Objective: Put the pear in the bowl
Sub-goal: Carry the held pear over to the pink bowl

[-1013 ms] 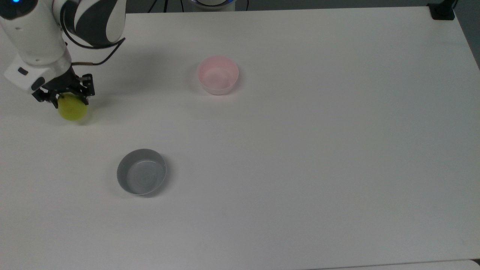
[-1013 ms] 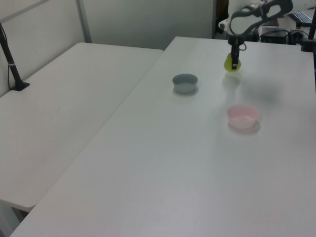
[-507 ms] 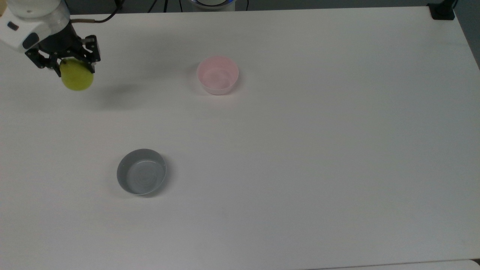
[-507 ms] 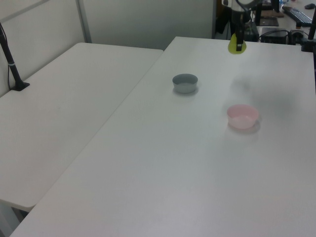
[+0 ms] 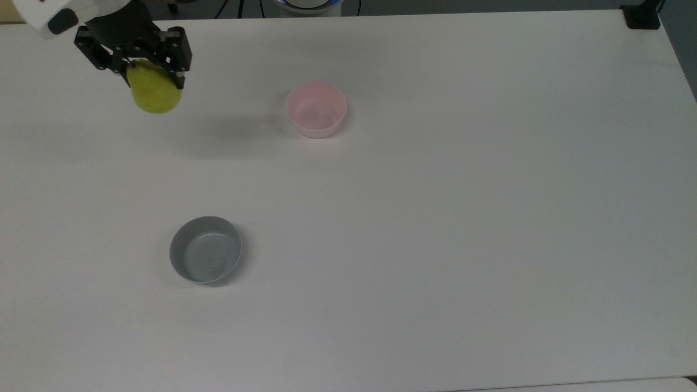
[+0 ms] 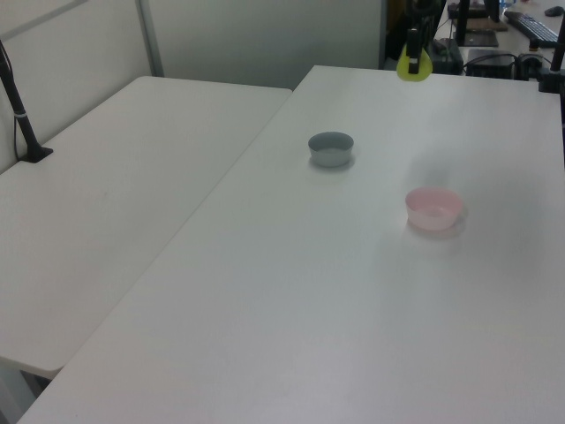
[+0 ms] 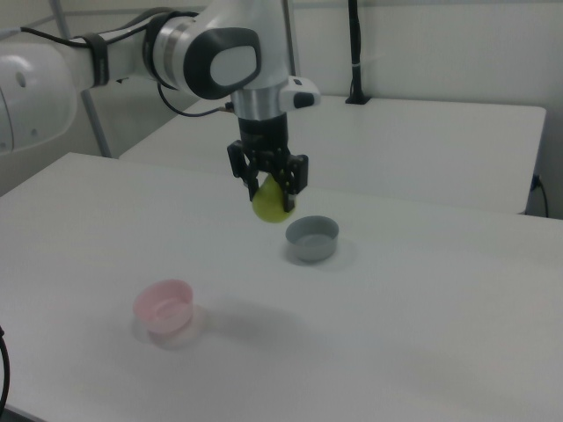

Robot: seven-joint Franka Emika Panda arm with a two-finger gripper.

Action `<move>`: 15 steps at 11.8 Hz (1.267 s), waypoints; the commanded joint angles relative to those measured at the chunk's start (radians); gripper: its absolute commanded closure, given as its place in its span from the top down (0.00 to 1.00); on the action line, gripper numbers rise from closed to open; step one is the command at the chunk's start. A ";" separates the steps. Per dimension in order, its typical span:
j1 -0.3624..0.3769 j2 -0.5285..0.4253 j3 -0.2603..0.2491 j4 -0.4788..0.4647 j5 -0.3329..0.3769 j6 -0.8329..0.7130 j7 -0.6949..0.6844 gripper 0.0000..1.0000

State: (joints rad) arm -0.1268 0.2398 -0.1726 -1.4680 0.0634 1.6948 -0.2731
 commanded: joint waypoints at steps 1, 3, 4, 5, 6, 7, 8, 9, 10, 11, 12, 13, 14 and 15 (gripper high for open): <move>0.094 -0.049 -0.004 0.000 0.019 -0.029 0.199 0.00; 0.136 -0.089 -0.004 -0.006 0.021 -0.064 0.204 0.00; 0.156 -0.114 -0.004 -0.011 0.021 -0.099 0.201 0.00; 0.174 -0.143 -0.004 -0.028 0.019 -0.104 0.198 0.00; 0.191 -0.184 -0.004 -0.064 0.018 -0.103 0.192 0.00; 0.202 -0.216 -0.004 -0.095 0.016 -0.103 0.178 0.00; 0.213 -0.243 -0.005 -0.115 0.016 -0.104 0.170 0.00; 0.223 -0.258 -0.005 -0.130 0.012 -0.103 0.167 0.00; 0.225 -0.269 -0.004 -0.141 0.009 -0.098 0.164 0.00; 0.228 -0.278 -0.004 -0.152 0.007 -0.095 0.149 0.00; 0.230 -0.296 -0.004 -0.173 0.006 -0.092 0.140 0.00; 0.233 -0.339 -0.004 -0.224 0.003 -0.071 0.132 0.00; 0.262 -0.379 -0.004 -0.289 -0.011 -0.035 0.124 0.00; 0.274 -0.410 -0.001 -0.354 -0.034 -0.014 0.123 0.00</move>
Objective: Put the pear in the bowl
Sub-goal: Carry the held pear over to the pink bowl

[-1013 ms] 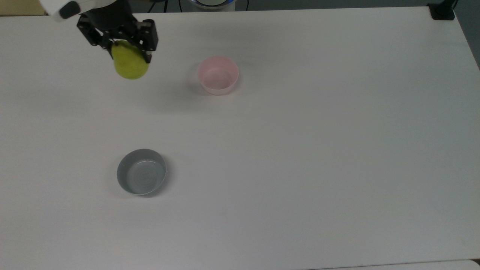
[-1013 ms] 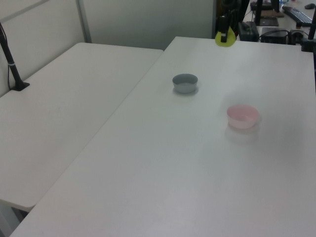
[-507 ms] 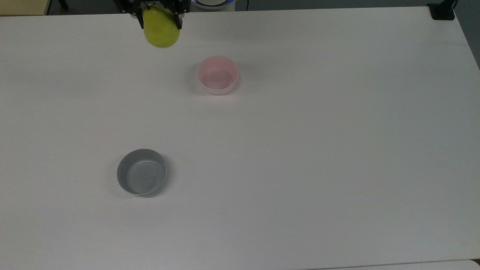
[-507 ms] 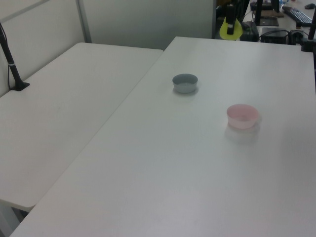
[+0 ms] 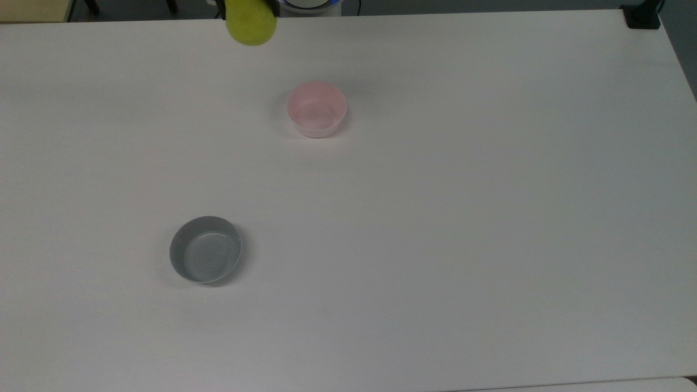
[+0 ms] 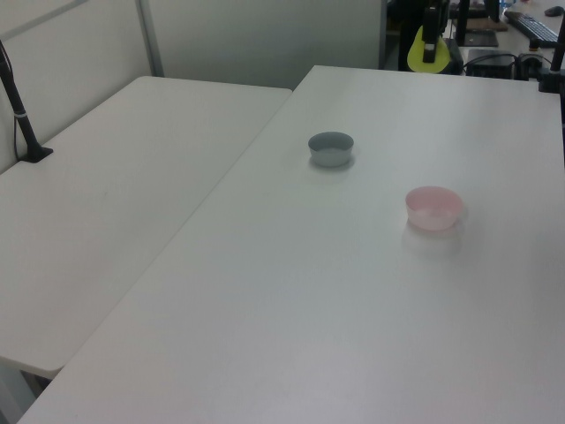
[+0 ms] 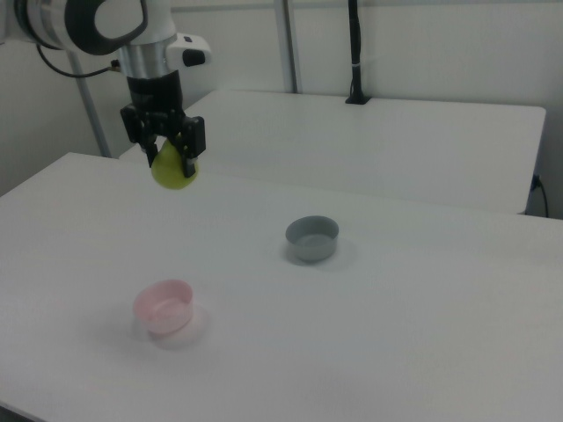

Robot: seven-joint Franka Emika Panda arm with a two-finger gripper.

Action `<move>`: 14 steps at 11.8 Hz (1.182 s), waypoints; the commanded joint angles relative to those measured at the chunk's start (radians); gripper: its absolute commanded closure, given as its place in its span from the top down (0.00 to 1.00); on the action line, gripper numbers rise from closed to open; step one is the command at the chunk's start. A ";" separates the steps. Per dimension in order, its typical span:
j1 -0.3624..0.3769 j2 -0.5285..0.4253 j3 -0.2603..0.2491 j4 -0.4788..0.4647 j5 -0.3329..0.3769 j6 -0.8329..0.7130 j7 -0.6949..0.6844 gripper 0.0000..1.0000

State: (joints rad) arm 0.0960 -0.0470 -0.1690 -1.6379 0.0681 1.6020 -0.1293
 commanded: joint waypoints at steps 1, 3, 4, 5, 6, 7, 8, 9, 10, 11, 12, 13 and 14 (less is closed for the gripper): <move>0.056 -0.134 0.014 -0.225 -0.047 0.087 -0.021 0.00; 0.060 -0.131 0.022 -0.320 -0.056 0.172 -0.021 0.00; 0.073 -0.131 0.032 -0.377 -0.060 0.229 -0.019 0.00; 0.074 -0.126 0.035 -0.416 -0.065 0.263 -0.021 0.00; 0.077 -0.123 0.037 -0.448 -0.073 0.300 -0.021 0.00; 0.079 -0.120 0.043 -0.486 -0.074 0.335 -0.021 0.00; 0.079 -0.116 0.055 -0.534 -0.074 0.383 -0.019 0.00; 0.079 -0.090 0.060 -0.568 -0.074 0.432 -0.013 0.00; 0.079 -0.061 0.071 -0.585 -0.074 0.476 -0.012 0.00; 0.080 -0.047 0.072 -0.611 -0.074 0.528 -0.009 0.00; 0.087 -0.034 0.074 -0.628 -0.074 0.573 -0.007 0.00; 0.087 -0.002 0.074 -0.629 -0.074 0.591 -0.007 0.00; 0.090 0.021 0.074 -0.629 -0.074 0.610 -0.007 0.00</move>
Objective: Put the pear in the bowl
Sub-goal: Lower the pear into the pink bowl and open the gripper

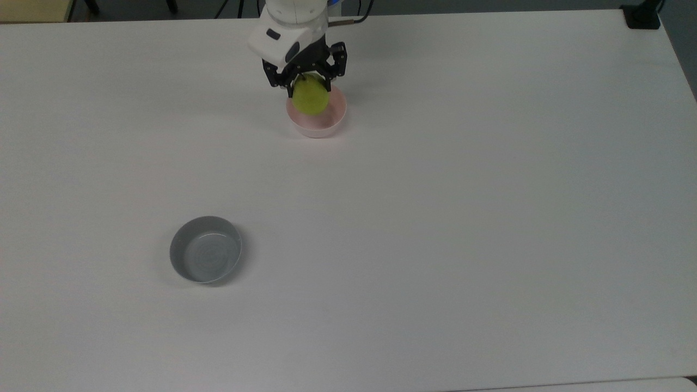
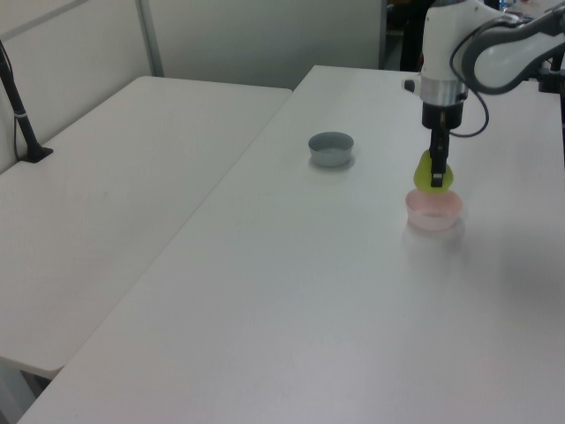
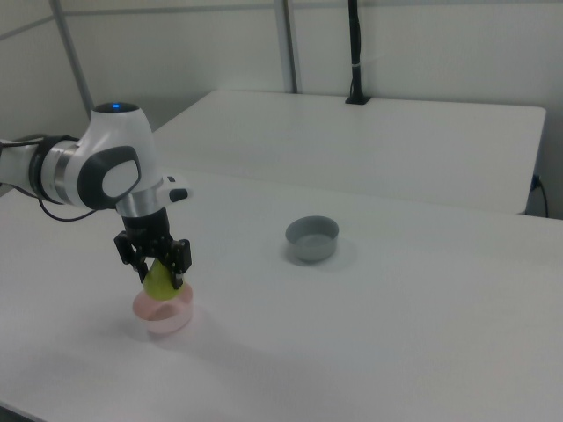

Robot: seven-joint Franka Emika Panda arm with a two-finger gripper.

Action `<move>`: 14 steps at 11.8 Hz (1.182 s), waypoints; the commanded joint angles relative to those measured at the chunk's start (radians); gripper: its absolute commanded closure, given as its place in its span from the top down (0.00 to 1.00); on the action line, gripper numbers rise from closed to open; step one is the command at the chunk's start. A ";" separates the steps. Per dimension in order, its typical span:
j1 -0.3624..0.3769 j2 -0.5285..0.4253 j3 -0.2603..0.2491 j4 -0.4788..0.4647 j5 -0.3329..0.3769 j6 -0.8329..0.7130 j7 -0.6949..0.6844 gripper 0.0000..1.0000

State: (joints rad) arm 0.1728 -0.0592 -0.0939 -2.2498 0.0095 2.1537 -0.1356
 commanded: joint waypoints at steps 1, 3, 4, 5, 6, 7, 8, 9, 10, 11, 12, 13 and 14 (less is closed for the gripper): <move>0.029 0.044 -0.001 -0.019 -0.016 0.067 -0.001 0.00; 0.037 0.067 -0.001 -0.017 -0.022 0.069 0.001 0.03; 0.039 0.068 -0.001 -0.017 -0.022 0.069 0.002 0.08; 0.039 0.068 -0.001 -0.016 -0.022 0.067 0.002 0.36; 0.039 0.070 -0.001 -0.016 -0.022 0.066 0.002 0.72; 0.036 0.068 -0.001 -0.016 -0.022 0.064 0.002 1.00; 0.033 0.068 -0.001 -0.013 -0.023 0.063 0.002 1.00; 0.028 0.065 -0.001 -0.013 -0.023 0.057 0.002 1.00; 0.027 0.059 -0.001 -0.011 -0.023 0.054 0.004 1.00; 0.025 0.056 -0.001 -0.007 -0.023 0.048 0.004 1.00; 0.014 0.052 -0.001 0.019 -0.023 0.011 0.005 1.00; 0.010 0.047 -0.001 0.051 -0.023 -0.045 0.004 1.00; -0.002 0.024 -0.001 0.088 -0.023 -0.096 0.004 1.00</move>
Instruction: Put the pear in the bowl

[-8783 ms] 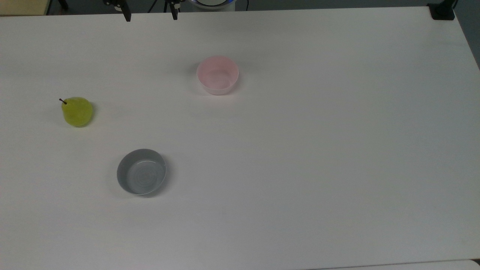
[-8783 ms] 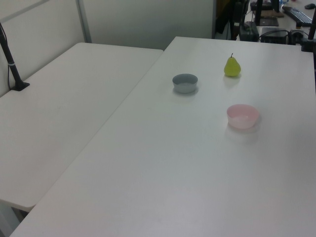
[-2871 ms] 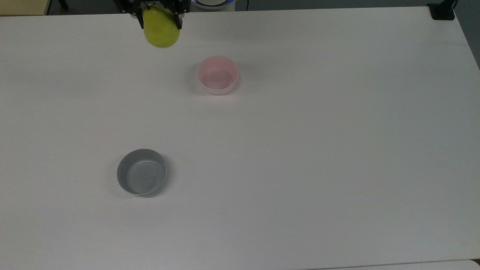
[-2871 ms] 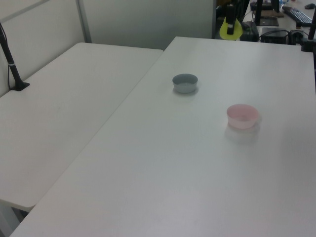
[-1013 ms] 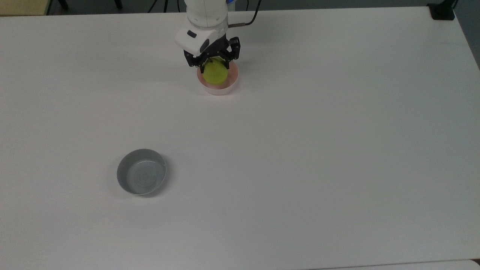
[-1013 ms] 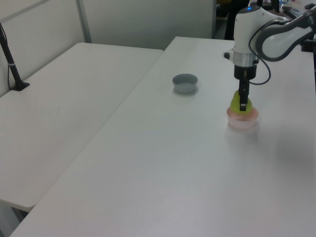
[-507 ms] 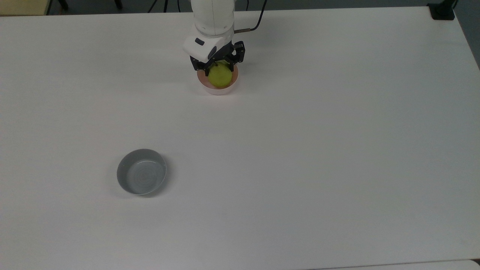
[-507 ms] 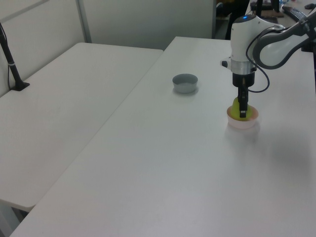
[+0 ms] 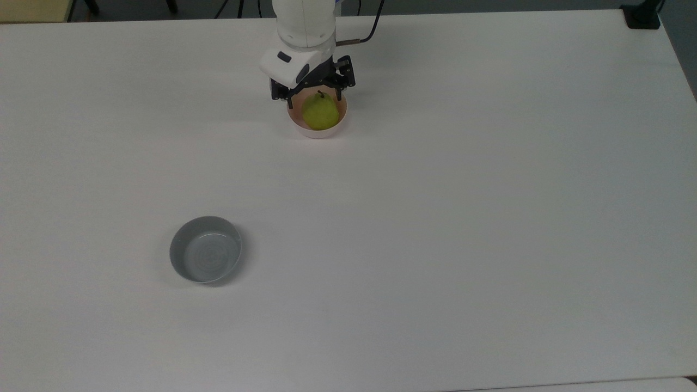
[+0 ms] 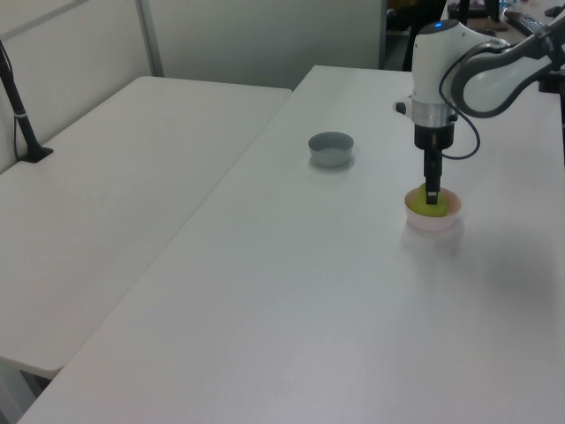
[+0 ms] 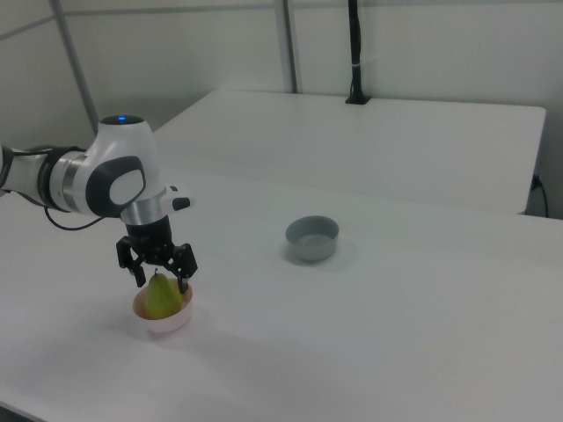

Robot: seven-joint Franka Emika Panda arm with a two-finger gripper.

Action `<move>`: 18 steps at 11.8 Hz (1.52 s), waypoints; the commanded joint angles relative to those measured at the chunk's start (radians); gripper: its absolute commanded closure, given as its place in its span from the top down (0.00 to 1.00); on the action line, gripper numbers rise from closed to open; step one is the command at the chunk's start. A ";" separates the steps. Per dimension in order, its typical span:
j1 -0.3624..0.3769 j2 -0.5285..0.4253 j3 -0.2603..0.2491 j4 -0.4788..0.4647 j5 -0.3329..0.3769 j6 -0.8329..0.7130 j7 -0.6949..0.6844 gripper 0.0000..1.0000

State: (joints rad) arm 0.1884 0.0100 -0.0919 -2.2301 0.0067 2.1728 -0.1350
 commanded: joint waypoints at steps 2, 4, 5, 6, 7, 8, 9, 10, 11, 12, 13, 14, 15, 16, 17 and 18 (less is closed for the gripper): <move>-0.047 -0.064 -0.003 0.200 -0.022 -0.265 0.003 1.00; -0.078 -0.059 -0.003 0.365 -0.021 -0.461 0.003 1.00; -0.092 -0.062 -0.005 0.426 -0.021 -0.534 0.003 1.00; -0.101 -0.062 -0.006 0.484 -0.018 -0.588 0.006 1.00; -0.106 -0.062 -0.009 0.536 -0.016 -0.632 0.006 1.00; -0.107 -0.059 -0.014 0.585 -0.013 -0.668 0.008 1.00; -0.112 -0.056 -0.015 0.622 -0.013 -0.701 0.014 1.00; -0.119 -0.058 -0.017 0.636 -0.013 -0.714 0.050 1.00; -0.124 -0.058 -0.020 0.636 -0.019 -0.708 0.079 1.00; -0.127 -0.050 -0.022 0.636 -0.024 -0.690 0.075 1.00; -0.136 -0.047 -0.025 0.636 -0.027 -0.630 0.066 1.00; -0.150 -0.042 -0.037 0.635 -0.022 -0.573 0.051 1.00; -0.150 -0.032 -0.049 0.633 -0.024 -0.541 0.010 1.00; -0.150 -0.027 -0.070 0.633 -0.021 -0.509 -0.035 1.00; -0.141 -0.025 -0.092 0.633 -0.021 -0.486 -0.064 1.00; -0.136 -0.018 -0.101 0.635 -0.021 -0.463 -0.061 1.00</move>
State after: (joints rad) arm 0.0328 -0.0249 -0.1582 -1.6147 -0.0044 1.6653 -0.1553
